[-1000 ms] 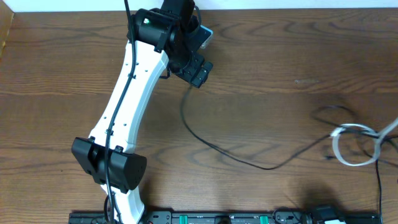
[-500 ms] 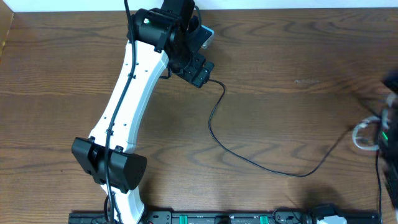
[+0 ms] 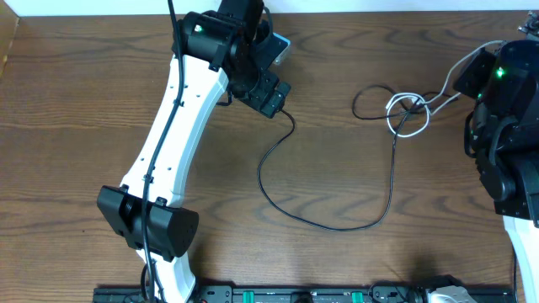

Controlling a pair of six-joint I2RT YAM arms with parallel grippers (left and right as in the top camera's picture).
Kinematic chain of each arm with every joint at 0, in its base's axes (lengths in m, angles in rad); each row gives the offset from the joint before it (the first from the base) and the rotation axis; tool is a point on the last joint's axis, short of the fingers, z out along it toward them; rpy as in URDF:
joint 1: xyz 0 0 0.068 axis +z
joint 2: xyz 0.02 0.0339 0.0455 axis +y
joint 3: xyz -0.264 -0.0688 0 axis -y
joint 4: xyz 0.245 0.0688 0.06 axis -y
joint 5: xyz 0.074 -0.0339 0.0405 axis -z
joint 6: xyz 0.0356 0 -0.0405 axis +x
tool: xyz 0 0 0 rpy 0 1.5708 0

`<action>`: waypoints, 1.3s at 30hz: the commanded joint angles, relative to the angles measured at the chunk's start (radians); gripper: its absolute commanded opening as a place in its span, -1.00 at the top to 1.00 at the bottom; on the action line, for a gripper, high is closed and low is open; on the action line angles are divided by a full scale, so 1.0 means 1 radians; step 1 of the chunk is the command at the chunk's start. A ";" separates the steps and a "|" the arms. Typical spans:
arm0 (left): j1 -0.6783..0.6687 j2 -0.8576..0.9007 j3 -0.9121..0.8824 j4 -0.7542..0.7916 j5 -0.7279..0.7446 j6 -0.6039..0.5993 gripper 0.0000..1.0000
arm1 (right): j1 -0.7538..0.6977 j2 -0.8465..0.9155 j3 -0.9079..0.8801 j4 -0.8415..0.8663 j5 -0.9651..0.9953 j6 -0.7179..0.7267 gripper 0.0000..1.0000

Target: Untangle cables

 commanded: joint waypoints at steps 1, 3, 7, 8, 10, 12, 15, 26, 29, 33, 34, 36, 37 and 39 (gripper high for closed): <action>0.002 -0.006 -0.003 0.005 0.079 0.017 -0.87 | 0.005 -0.013 0.013 -0.001 -0.034 -0.022 0.97; 0.002 -0.006 -0.003 0.005 0.116 0.017 -0.87 | 0.005 -0.013 0.013 -0.007 -0.072 -0.022 0.98; 0.001 -0.006 -0.003 0.004 0.223 0.018 -0.87 | 0.005 -0.013 0.013 -0.014 -0.137 -0.022 0.97; -0.001 -0.006 -0.003 0.009 0.248 0.018 -0.86 | 0.005 -0.013 0.013 -0.014 -0.147 -0.022 0.98; -0.011 -0.006 -0.003 0.024 0.277 0.017 -0.83 | 0.005 -0.013 0.013 -0.014 -0.161 -0.022 0.97; -0.032 -0.006 -0.003 0.035 0.276 0.020 -0.79 | 0.005 -0.013 0.013 -0.013 -0.181 -0.022 0.97; -0.109 -0.006 -0.003 0.038 0.275 0.081 -0.79 | 0.005 -0.013 0.013 -0.011 -0.207 -0.022 0.97; -0.374 -0.006 -0.003 0.130 -0.163 0.108 -0.80 | 0.018 -0.013 0.013 -0.023 -0.209 -0.037 0.98; -0.393 0.000 -0.003 0.145 -0.185 0.137 -0.81 | 0.018 -0.013 0.013 -0.021 -0.210 -0.037 0.97; -0.386 0.023 -0.004 0.161 -0.185 0.158 -0.81 | 0.018 -0.019 0.013 -0.026 -0.210 -0.037 0.97; -0.383 0.033 -0.004 0.164 -0.185 0.165 -0.81 | 0.018 -0.021 0.013 -0.027 -0.210 -0.037 0.97; -0.375 0.056 -0.004 0.172 -0.185 0.165 -0.81 | 0.018 -0.023 0.013 -0.028 -0.210 -0.037 0.97; -0.372 0.073 -0.004 0.175 -0.185 0.165 -0.81 | 0.018 -0.027 0.013 -0.028 -0.210 -0.037 0.98; -0.372 0.108 -0.004 0.183 -0.178 0.164 -0.81 | 0.018 -0.032 0.014 -0.028 -0.210 -0.037 0.97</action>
